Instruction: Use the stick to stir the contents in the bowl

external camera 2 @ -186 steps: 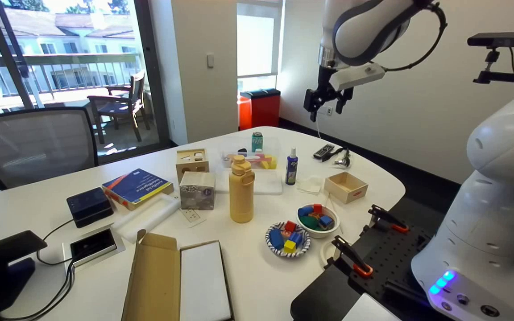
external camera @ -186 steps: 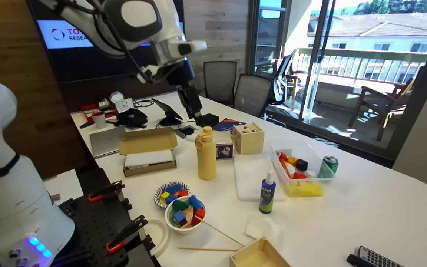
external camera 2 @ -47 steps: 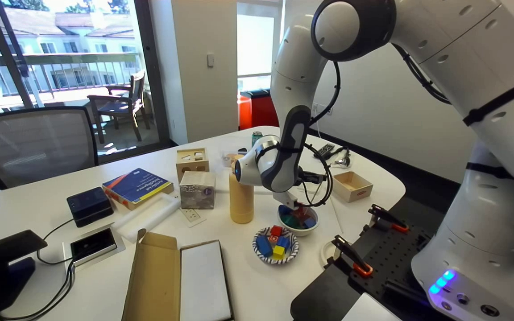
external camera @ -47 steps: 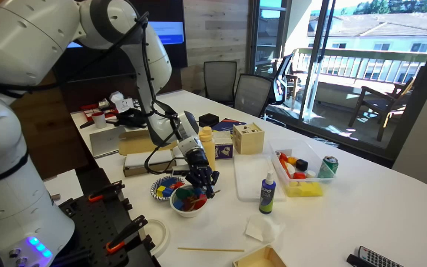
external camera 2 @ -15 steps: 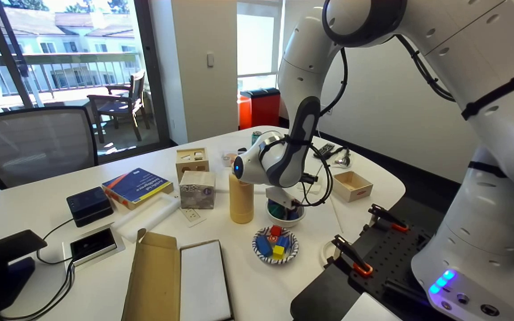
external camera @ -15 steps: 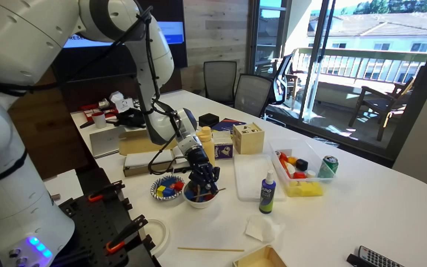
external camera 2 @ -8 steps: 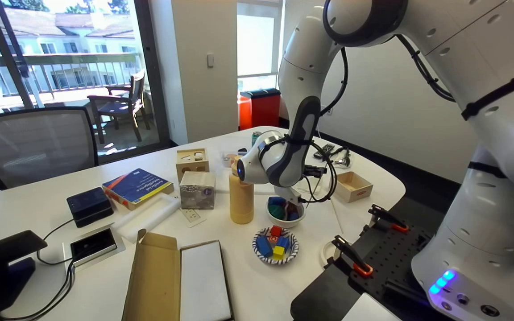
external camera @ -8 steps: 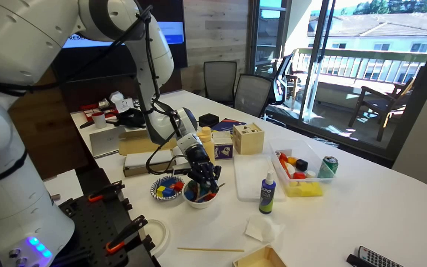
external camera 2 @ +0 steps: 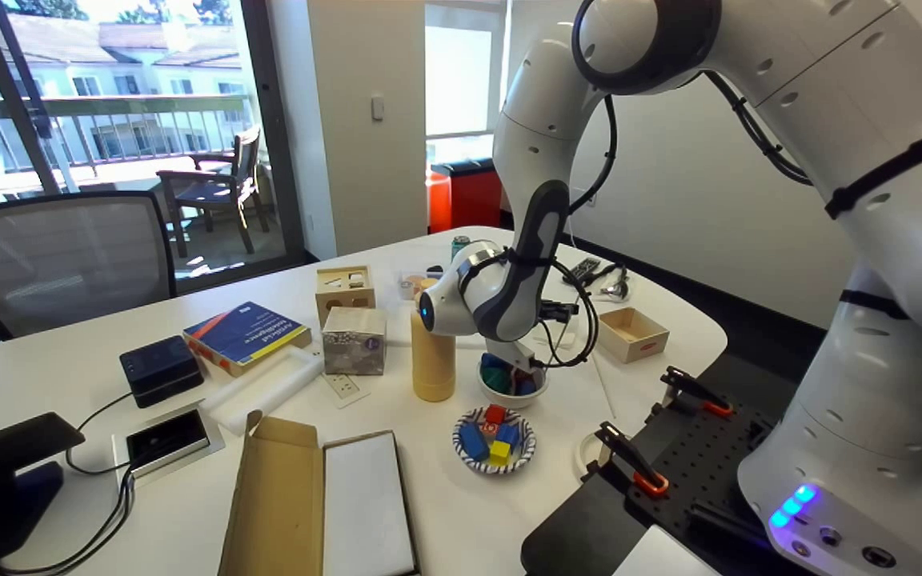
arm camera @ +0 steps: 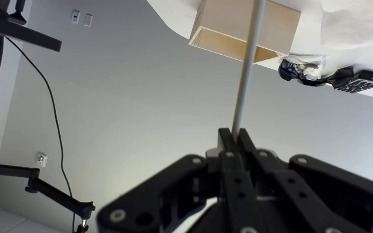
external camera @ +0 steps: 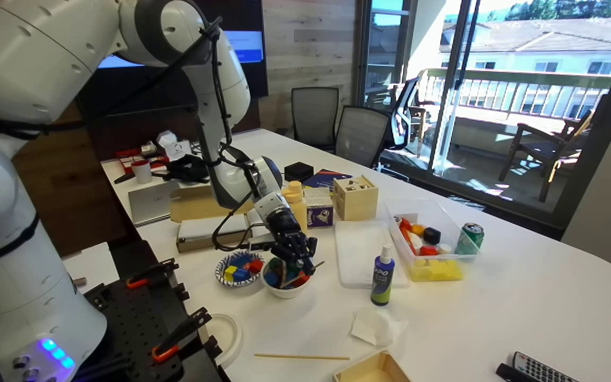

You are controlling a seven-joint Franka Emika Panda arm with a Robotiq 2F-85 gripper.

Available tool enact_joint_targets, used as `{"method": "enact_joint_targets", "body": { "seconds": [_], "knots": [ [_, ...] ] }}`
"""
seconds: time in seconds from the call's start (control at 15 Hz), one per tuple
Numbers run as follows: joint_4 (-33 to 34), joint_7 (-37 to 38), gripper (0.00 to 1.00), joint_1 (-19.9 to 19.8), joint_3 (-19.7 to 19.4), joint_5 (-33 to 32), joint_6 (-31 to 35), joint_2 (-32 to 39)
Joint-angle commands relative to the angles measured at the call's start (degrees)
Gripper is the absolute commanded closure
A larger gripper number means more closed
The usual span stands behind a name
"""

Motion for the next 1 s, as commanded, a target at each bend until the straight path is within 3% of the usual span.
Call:
{"method": "enact_joint_targets", "body": {
  "seconds": [0.0,0.53,0.93],
  "knots": [
    [1.60,-1.22,0.99,-1.15,0.66,-1.65,0.73,0.38],
    [9.21,-6.01,0.99,-1.80,0.75,-4.85,4.97,7.76],
    [5.33,-7.95,0.99,-5.14,0.98,-6.65,17.17,4.58]
  ]
}}
